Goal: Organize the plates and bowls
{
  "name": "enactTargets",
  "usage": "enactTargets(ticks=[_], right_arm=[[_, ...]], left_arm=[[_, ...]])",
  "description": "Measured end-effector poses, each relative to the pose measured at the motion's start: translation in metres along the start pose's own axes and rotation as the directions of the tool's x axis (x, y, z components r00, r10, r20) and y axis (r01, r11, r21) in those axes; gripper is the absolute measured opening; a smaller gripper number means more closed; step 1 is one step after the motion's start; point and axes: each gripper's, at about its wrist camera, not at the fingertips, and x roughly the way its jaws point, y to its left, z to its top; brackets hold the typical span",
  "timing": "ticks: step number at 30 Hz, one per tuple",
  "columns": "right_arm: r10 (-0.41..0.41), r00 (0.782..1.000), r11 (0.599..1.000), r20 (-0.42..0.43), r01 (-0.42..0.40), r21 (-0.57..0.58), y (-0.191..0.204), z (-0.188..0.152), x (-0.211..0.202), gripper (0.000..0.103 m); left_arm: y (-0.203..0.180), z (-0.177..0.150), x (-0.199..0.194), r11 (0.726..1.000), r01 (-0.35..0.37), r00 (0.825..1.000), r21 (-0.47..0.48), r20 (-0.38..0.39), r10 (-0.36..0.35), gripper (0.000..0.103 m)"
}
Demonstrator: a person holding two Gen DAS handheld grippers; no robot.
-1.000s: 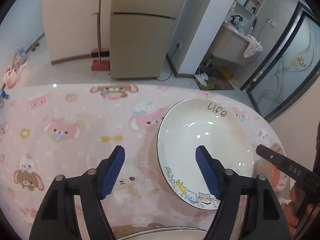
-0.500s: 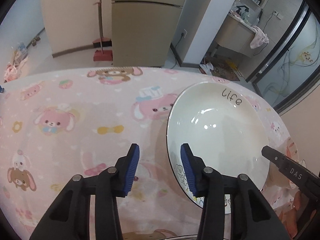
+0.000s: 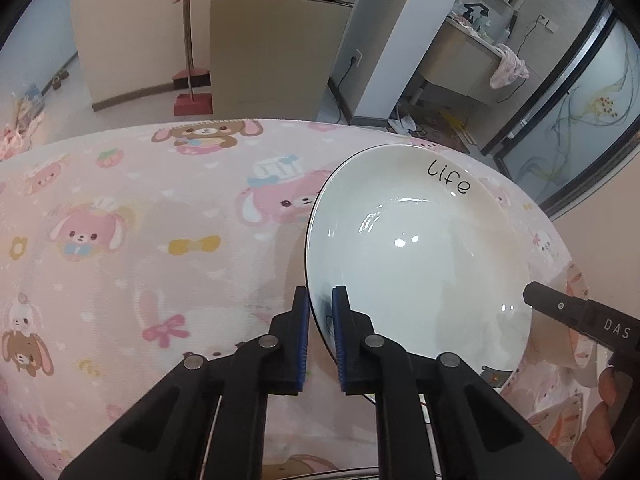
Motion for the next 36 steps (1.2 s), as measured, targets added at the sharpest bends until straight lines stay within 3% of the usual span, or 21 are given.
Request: enactTargets(ticks=[3, 6, 8, 12, 15, 20, 22, 27, 30, 36], right_arm=[[-0.062, 0.998, 0.998, 0.026, 0.062, -0.026, 0.008, -0.002, 0.001, 0.025], [-0.141, 0.988, 0.988, 0.055, 0.145, -0.061, 0.021, -0.006, 0.007, 0.028], [-0.212, 0.974, 0.971, 0.078, 0.219, -0.099, 0.032, -0.01, 0.012, 0.031], [-0.303, 0.946, 0.935, 0.118, 0.319, -0.156, 0.047, -0.017, 0.022, 0.041], [-0.337, 0.933, 0.914, 0.129, 0.357, -0.193, 0.05, -0.019, 0.023, 0.037], [-0.293, 0.947, 0.931, 0.134, 0.314, -0.186, 0.038, -0.011, 0.017, 0.017], [-0.277, 0.952, 0.938, 0.13, 0.298, -0.179, 0.035, -0.009, 0.014, 0.013], [-0.276, 0.951, 0.936, 0.136, 0.298, -0.186, 0.036, -0.01, 0.016, 0.013], [-0.252, 0.958, 0.946, 0.135, 0.274, -0.174, 0.033, -0.01, 0.014, 0.011], [-0.117, 0.989, 0.984, 0.087, 0.127, -0.121, 0.02, -0.004, 0.005, 0.008]], left_arm=[[-0.003, 0.001, 0.0, 1.0, -0.011, 1.0, 0.008, -0.001, 0.011, 0.013], [0.003, 0.003, 0.002, 1.0, 0.023, 1.0, -0.018, -0.013, -0.023, 0.013], [0.004, 0.003, 0.002, 0.999, 0.034, 0.999, -0.023, -0.016, -0.035, 0.013], [-0.004, 0.002, -0.001, 0.999, -0.026, 0.999, 0.032, 0.029, 0.025, 0.013], [-0.005, 0.002, 0.001, 1.0, -0.018, 1.0, 0.024, 0.014, 0.018, 0.013], [0.008, 0.003, 0.013, 0.994, 0.077, 0.996, -0.083, -0.035, -0.08, 0.018], [0.015, 0.003, 0.014, 0.988, 0.098, 0.994, -0.123, -0.044, -0.104, 0.022], [0.014, 0.002, 0.014, 0.988, 0.103, 0.993, -0.111, -0.048, -0.109, 0.023], [0.005, 0.0, 0.012, 0.994, 0.078, 0.996, -0.076, -0.042, -0.081, 0.017], [0.015, 0.002, 0.006, 0.989, 0.08, 0.993, -0.124, -0.072, -0.09, 0.016]])
